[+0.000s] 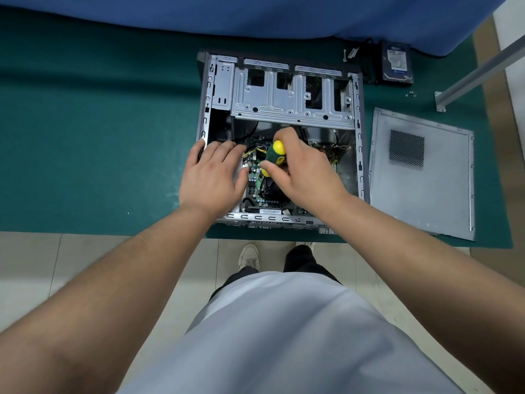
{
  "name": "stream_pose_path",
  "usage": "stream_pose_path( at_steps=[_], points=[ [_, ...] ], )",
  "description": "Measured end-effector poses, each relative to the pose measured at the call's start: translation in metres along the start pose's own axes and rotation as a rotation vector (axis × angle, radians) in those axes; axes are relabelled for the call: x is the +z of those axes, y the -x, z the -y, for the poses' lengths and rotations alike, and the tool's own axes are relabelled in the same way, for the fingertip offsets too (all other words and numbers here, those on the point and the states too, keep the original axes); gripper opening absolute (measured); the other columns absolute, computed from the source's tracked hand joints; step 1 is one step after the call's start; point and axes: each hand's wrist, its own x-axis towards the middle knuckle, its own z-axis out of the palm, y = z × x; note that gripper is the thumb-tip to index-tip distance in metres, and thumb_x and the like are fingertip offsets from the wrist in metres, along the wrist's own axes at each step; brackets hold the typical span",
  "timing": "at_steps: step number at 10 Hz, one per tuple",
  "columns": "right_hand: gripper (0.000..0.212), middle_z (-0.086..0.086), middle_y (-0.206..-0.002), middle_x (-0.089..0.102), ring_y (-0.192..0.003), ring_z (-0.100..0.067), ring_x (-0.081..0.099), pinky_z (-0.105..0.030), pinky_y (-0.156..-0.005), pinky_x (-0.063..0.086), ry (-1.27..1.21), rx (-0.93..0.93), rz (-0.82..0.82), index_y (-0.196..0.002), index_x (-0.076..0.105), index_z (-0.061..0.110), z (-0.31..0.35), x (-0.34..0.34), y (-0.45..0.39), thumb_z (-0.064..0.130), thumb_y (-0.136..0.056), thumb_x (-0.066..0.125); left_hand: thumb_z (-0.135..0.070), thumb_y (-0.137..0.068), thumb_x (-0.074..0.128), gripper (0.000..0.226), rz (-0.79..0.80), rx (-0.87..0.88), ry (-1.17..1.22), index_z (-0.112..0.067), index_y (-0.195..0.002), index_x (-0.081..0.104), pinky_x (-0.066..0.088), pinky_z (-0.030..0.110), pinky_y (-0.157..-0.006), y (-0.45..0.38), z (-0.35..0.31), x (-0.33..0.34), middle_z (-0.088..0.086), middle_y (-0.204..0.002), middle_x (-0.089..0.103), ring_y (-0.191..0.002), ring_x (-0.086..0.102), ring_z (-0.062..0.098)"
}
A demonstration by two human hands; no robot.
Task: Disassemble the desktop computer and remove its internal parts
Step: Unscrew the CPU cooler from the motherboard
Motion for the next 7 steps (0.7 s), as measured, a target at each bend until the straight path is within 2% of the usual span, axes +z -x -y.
stream_pose_path(
  at_steps=[1,3,4,5,6,7],
  points=[
    [0.039,0.004,-0.084,0.052,-0.066,-0.029,0.059,-0.037,-0.057,0.047,0.127,-0.005,0.020,-0.118,0.045,0.012,0.004,-0.003,-0.002,0.046,-0.101,0.056,-0.048,-0.103,0.036,0.050,0.000,-0.001,0.001,-0.026,-0.146,0.051,0.020,0.047,-0.124,0.000,0.000,0.000,-0.003,-0.146,0.056,-0.137,0.047,0.019],
    [0.038,0.006,-0.068,0.043,-0.054,-0.029,0.045,-0.029,-0.045,0.021,0.322,-0.012,0.030,-0.109,0.046,0.011,0.010,-0.011,-0.007,0.047,-0.101,0.053,-0.047,-0.103,0.036,0.050,0.004,-0.003,0.004,-0.026,-0.146,0.050,0.020,0.047,-0.124,0.000,0.000,0.000,-0.003,-0.146,0.056,-0.137,0.047,0.019],
    [0.042,0.004,-0.060,0.038,-0.051,-0.028,0.040,-0.026,-0.044,0.015,0.467,0.010,0.032,-0.107,0.049,0.012,0.013,-0.015,-0.006,0.053,-0.100,0.052,-0.047,-0.103,0.038,0.049,0.002,-0.002,0.008,-0.026,-0.145,0.051,0.020,0.047,-0.124,0.000,-0.001,0.000,-0.003,-0.145,0.057,-0.137,0.047,0.019],
    [0.044,0.004,-0.054,0.026,-0.049,-0.029,0.047,-0.025,-0.045,0.014,0.557,-0.001,0.030,-0.105,0.051,0.013,0.016,-0.017,-0.006,0.056,-0.099,0.052,-0.047,-0.103,0.038,0.049,-0.002,-0.001,0.014,-0.026,-0.145,0.052,0.021,0.047,-0.124,0.000,0.000,0.000,-0.003,-0.144,0.058,-0.136,0.048,0.019],
    [0.051,0.004,-0.053,0.020,-0.050,-0.027,0.047,-0.025,-0.045,0.013,0.653,-0.028,0.047,-0.098,0.047,0.017,0.025,-0.019,-0.008,0.068,-0.098,0.043,-0.047,-0.103,0.036,0.049,-0.007,0.000,0.023,-0.026,-0.144,0.052,0.021,0.047,-0.124,0.000,0.000,-0.001,-0.002,-0.143,0.058,-0.136,0.048,0.020],
    [0.053,0.002,-0.053,0.031,-0.052,-0.026,0.042,-0.026,-0.046,0.013,0.706,-0.030,0.036,-0.095,0.045,0.019,0.028,-0.022,-0.012,0.071,-0.098,0.035,-0.047,-0.103,0.034,0.050,-0.006,-0.004,0.027,-0.026,-0.144,0.052,0.021,0.047,-0.124,0.000,0.000,-0.001,-0.002,-0.143,0.058,-0.136,0.048,0.020]
  ],
)
